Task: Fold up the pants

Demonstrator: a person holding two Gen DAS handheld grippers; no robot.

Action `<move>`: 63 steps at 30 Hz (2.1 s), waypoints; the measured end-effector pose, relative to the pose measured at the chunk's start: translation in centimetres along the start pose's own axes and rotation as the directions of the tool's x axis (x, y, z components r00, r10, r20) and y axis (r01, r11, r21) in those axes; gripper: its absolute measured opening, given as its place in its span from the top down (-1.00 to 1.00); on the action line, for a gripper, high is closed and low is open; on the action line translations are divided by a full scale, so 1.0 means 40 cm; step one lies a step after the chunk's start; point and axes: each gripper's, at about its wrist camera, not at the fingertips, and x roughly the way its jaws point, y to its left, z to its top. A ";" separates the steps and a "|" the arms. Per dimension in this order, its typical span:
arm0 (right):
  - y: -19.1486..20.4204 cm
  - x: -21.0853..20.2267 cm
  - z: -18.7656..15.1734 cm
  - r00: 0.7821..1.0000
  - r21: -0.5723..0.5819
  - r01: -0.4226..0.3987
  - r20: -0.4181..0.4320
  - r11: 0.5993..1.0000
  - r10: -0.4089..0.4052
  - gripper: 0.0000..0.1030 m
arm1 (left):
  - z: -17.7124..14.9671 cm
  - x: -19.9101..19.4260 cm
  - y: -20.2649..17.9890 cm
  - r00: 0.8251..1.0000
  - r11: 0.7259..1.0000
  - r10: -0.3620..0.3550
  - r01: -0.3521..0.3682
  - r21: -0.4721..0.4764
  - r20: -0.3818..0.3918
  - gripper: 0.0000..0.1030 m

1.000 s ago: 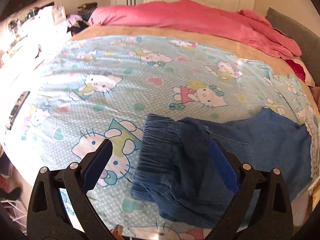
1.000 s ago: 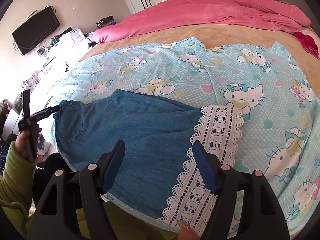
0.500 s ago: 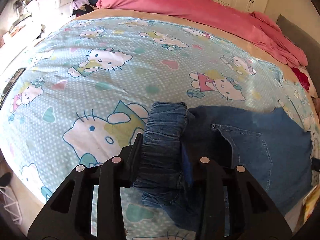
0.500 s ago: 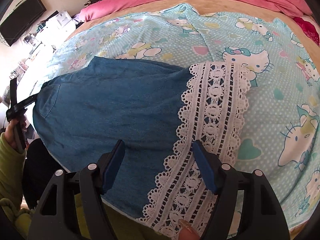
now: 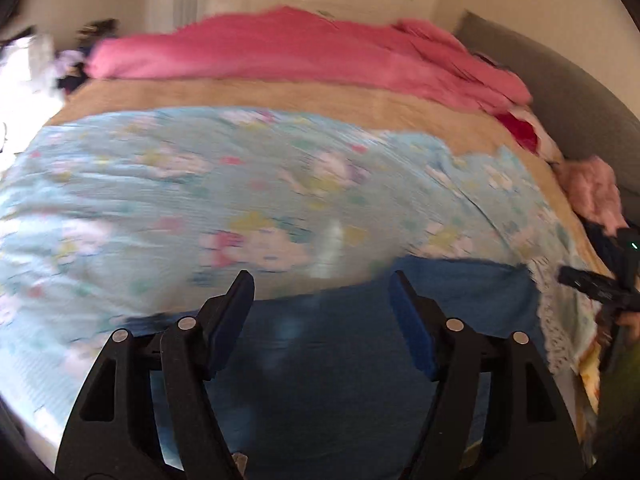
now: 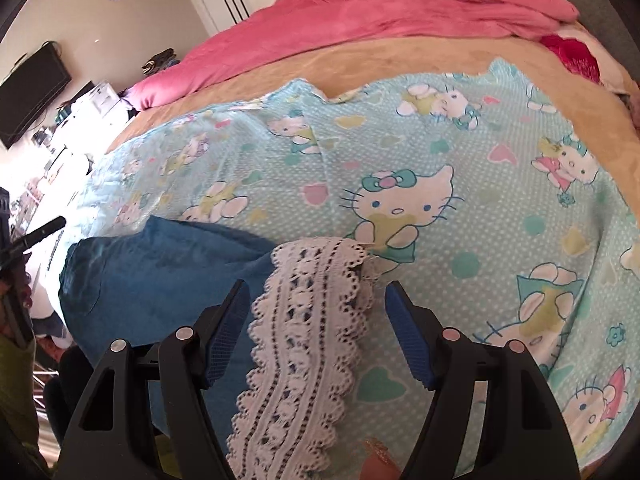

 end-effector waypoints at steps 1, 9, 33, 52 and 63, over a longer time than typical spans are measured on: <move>-0.009 0.010 0.007 1.000 0.011 -0.009 -0.003 1.000 0.009 -0.33 | 0.012 0.045 -0.028 0.999 0.999 -0.034 0.035 0.024 -0.039 -0.20; -0.025 0.065 0.042 0.995 0.043 -0.093 -0.023 0.995 0.094 -0.33 | 0.034 0.304 -0.148 0.976 0.977 -0.045 0.088 0.194 -0.211 -0.20; 0.037 0.057 0.025 0.998 -0.164 -0.053 0.036 0.985 0.060 0.69 | 0.074 0.319 -0.133 0.971 0.980 -0.194 0.198 0.019 -0.141 1.00; -0.041 0.011 -0.085 0.993 0.077 -0.087 -0.068 0.993 0.092 -0.12 | -0.024 0.105 -0.069 1.000 0.998 -0.010 0.009 0.058 0.007 0.28; 0.000 -0.020 -0.158 0.994 0.099 -0.057 -0.083 0.993 0.065 -0.12 | -0.194 0.020 0.036 0.992 0.989 0.128 -0.129 -0.073 -0.016 -0.06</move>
